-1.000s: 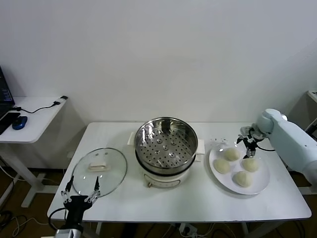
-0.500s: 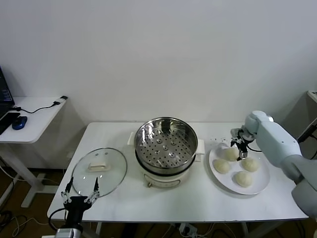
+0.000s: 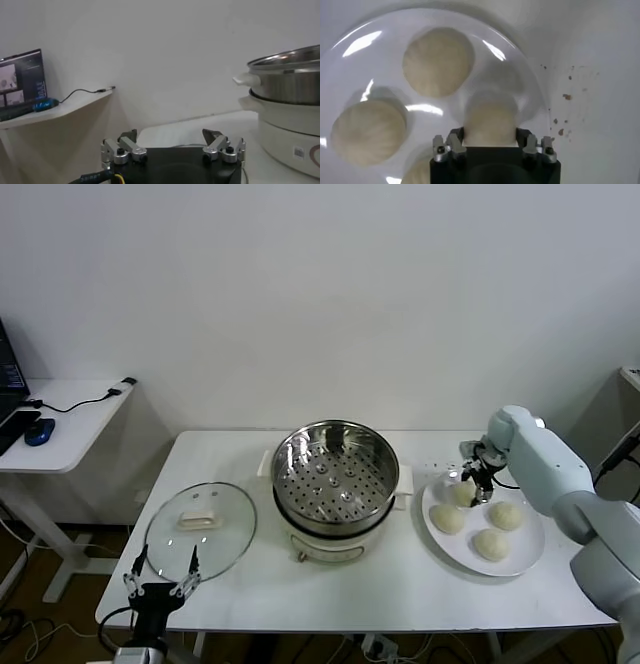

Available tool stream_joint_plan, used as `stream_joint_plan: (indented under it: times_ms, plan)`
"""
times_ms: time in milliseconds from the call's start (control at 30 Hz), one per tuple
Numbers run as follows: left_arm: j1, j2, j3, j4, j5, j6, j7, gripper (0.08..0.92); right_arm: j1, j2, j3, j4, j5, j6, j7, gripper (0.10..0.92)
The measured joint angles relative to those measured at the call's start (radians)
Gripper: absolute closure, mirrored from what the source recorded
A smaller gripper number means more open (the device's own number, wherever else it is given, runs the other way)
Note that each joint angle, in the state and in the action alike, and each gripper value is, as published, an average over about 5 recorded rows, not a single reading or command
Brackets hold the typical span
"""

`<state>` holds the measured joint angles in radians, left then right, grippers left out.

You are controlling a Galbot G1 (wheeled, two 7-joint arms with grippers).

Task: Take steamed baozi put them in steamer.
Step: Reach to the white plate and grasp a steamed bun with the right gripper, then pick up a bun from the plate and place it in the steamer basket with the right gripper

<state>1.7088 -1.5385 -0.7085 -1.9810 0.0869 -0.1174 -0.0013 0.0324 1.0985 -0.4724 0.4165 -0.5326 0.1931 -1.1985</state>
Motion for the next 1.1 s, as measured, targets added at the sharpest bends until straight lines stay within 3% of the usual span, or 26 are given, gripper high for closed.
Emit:
stream_joint_plan:
  times_ms: [267, 633, 867, 1100]
  plan:
    - [0.009, 0.000, 0.000, 0.007, -0.001, -0.006, -0.002, 0.177, 0.039, -0.035, -0.069, 0.061, 0.059, 0.013, -0.030, 0.427]
    - [0.016, -0.001, 0.003, -0.005, 0.002, -0.002, -0.002, 0.177, 0.264, -0.084, -0.365, 0.347, 0.225, 0.116, -0.070, 0.431]
    - [0.029, -0.003, 0.001, -0.021, 0.005, 0.005, -0.001, 0.177, 0.435, -0.044, -0.506, 0.528, 0.287, 0.227, -0.071, 0.431]
    - [0.039, -0.008, -0.001, -0.032, 0.010, 0.008, -0.001, 0.177, 0.502, 0.041, -0.552, 0.647, 0.248, 0.340, -0.045, 0.424]
